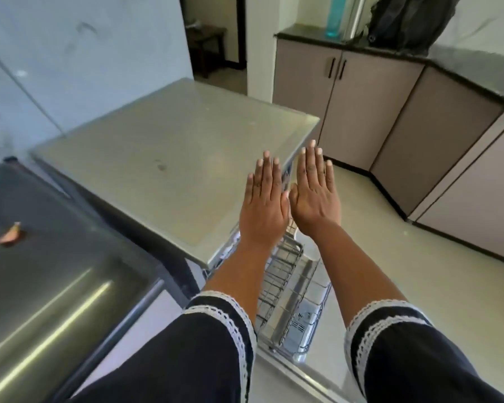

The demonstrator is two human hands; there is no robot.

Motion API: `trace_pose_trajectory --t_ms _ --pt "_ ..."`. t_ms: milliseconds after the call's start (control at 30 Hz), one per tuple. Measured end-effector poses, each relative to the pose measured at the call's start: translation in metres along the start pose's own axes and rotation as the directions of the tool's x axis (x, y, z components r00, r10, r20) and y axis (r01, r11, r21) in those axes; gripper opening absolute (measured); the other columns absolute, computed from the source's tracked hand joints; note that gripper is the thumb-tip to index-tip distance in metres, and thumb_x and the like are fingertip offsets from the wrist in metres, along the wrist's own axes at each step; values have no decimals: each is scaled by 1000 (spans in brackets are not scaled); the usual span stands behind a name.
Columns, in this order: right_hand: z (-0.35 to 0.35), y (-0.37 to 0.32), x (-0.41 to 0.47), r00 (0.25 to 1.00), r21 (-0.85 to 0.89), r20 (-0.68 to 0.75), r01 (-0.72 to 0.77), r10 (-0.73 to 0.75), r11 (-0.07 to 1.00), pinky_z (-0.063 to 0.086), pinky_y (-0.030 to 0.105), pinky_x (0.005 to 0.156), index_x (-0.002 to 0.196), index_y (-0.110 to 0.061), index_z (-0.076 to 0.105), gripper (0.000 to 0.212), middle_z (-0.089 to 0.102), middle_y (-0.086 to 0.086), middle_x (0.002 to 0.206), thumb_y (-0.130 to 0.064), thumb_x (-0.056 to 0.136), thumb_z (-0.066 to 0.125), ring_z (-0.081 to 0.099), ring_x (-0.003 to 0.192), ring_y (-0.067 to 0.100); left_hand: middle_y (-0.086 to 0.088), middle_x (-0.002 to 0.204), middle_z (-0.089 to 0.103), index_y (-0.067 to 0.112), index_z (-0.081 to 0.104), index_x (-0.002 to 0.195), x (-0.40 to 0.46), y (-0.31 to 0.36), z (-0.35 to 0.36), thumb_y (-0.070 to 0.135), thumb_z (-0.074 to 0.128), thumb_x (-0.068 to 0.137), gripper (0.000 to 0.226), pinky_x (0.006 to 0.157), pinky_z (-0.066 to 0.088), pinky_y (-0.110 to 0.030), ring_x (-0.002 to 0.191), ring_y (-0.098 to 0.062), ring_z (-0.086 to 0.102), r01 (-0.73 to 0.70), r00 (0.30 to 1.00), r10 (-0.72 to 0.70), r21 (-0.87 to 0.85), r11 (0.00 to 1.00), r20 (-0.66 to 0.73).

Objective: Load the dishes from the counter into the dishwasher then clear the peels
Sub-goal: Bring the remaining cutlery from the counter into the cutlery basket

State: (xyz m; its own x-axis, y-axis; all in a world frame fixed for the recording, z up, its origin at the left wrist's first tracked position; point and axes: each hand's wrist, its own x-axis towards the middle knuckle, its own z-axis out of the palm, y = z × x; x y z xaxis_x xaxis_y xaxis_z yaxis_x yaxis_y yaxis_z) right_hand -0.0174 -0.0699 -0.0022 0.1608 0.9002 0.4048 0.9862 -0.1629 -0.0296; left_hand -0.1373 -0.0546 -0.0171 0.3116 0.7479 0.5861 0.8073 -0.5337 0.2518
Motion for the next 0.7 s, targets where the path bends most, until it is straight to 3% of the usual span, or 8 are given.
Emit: trace_pose_trajectory --t_ms 133,300,567,700 --pt "-59 -28 22 996 25 -13 88 -87 996 -8 37 121 153 -8 -11 65 -18 9 161 -31 100 17 -18 148 19 -17 160 10 4 8 152 25 -20 -69 31 21 103 58 120 16 -42 149 -27 8 -4 1000 3 83 997 13" --pt "-106 -83 45 982 85 -46 188 -184 979 -12 35 120 154 -8 -9 64 -19 7 160 -31 98 15 -17 148 18 -16 160 2 3 7 152 24 -57 -144 28 27 103 59 121 9 -41 149 -27 0 241 970 -235 153 958 -59" --pt "-137 -215 48 895 223 -70 445 -440 868 -17 34 118 153 -9 -12 64 -24 6 158 -33 97 7 -20 147 19 -18 160 2 -1 7 152 -31 -136 -252 31 20 102 60 122 6 -41 149 -28 1 488 872 -460 394 779 -169" --pt "-148 -286 36 829 308 -81 548 -553 778 -15 36 119 153 -7 -10 64 -20 8 160 -28 100 21 -18 148 20 -16 161 2 1 7 152 -74 -173 -307 31 21 102 60 121 6 -39 149 -26 0 611 791 -542 429 666 -284"
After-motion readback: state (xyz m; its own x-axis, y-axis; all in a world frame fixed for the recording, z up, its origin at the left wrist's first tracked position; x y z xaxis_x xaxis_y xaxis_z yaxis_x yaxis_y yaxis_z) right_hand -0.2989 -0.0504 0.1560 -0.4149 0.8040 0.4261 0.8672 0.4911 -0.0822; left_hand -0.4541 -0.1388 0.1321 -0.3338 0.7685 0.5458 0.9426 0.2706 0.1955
